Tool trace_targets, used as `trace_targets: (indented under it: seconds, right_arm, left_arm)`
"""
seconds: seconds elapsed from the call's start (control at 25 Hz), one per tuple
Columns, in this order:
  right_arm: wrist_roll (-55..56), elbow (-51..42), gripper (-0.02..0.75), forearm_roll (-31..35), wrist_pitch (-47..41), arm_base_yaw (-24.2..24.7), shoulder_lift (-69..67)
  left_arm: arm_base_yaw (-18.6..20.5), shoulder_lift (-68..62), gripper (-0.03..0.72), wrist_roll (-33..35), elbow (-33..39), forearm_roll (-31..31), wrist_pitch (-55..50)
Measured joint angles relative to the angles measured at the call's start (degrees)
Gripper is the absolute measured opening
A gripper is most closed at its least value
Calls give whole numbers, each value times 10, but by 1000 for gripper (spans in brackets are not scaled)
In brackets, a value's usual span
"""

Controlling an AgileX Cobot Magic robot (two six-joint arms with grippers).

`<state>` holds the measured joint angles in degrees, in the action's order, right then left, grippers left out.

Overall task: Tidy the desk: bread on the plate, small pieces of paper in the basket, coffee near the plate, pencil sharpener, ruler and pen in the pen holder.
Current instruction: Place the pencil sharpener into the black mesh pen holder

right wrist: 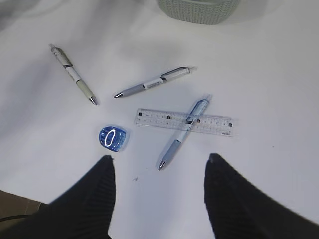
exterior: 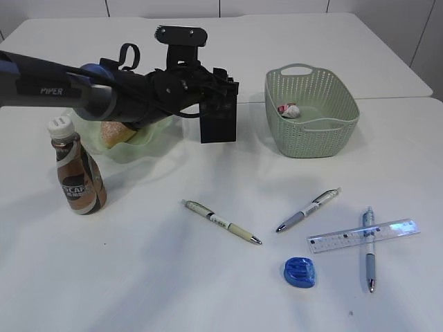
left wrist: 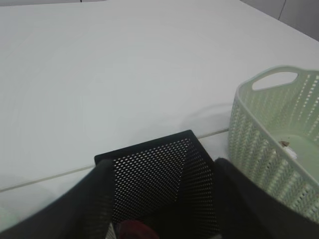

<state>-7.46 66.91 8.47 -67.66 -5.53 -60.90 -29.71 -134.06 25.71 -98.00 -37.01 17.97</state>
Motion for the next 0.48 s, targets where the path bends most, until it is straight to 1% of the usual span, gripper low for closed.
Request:
trace_targets:
  seconds: [0.28,0.48]
  right_arm:
    - [0,0,449,0,1,0,0]
    - [0,0,449,1,1,0,0]
  left_arm:
    - [0,22,453,0,0,0,-1]
    - [0,54,453,0,0,1,-60]
